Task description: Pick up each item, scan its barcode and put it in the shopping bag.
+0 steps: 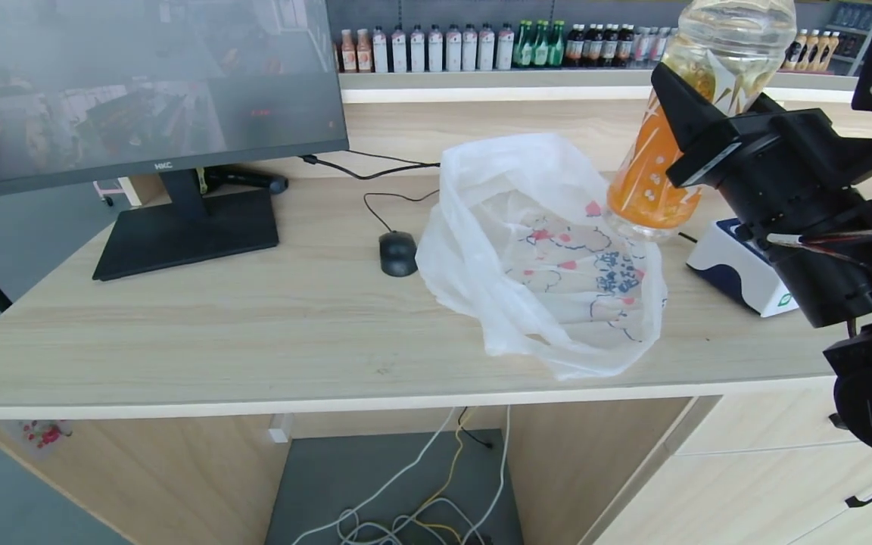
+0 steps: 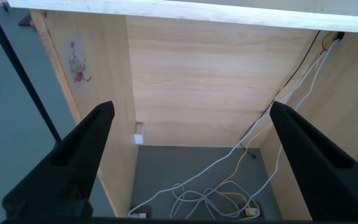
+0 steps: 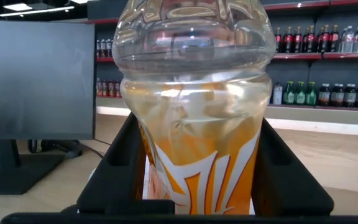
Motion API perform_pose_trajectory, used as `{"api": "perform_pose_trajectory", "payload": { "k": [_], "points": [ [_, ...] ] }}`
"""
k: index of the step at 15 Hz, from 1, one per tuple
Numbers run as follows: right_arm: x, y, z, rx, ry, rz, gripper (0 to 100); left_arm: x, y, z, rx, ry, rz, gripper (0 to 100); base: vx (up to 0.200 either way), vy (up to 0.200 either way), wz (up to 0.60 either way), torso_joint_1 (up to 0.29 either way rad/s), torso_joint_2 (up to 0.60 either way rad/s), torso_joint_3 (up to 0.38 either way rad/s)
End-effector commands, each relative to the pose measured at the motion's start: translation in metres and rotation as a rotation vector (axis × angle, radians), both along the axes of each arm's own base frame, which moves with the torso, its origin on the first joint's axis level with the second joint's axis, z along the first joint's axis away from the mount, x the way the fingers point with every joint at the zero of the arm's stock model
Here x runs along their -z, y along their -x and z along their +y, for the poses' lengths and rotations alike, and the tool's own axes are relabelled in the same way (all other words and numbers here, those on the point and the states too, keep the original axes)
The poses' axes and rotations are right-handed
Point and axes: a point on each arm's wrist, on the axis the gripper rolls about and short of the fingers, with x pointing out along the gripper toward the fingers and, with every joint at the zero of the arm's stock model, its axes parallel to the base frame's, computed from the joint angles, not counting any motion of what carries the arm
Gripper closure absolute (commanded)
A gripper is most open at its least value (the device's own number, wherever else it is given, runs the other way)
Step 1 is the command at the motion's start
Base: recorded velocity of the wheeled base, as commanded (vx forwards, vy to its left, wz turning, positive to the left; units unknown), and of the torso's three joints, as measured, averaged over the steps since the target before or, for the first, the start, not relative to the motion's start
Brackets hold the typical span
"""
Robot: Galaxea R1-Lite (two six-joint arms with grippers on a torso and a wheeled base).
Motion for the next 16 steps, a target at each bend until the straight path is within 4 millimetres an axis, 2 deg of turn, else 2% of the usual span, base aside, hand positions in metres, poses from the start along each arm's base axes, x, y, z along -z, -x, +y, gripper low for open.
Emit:
{"api": "perform_pose_trajectory", "payload": {
  "k": [1,5,9,12,16],
  "points": [
    [0.001,0.000,0.000,0.000,0.001,0.001,100,0.000,0.000,0.000,-0.001,-0.001,-0.001,0,0.000,0.000,0.00,0.000,0.00,0.000],
    [0.001,0.001,0.004,-0.013,0.003,0.003,100,0.000,0.000,0.000,-0.001,-0.001,-0.001,0,0.000,0.000,0.00,0.000,0.00,0.000],
    [0.015,0.005,0.039,-0.114,0.052,0.076,100,0.000,0.000,0.000,-0.001,-0.001,-0.001,0,0.000,0.000,0.00,0.000,0.00,0.000],
    [0.020,0.001,0.045,-0.117,0.088,0.115,100,0.000,0.000,0.000,-0.001,-0.001,-0.001,0,0.000,0.000,0.00,0.000,0.00,0.000],
    [0.015,-0.008,0.052,-0.120,0.101,0.136,100,0.000,0.000,0.000,-0.001,0.001,-0.001,0,0.000,0.000,0.00,0.000,0.00,0.000]
  ]
}}
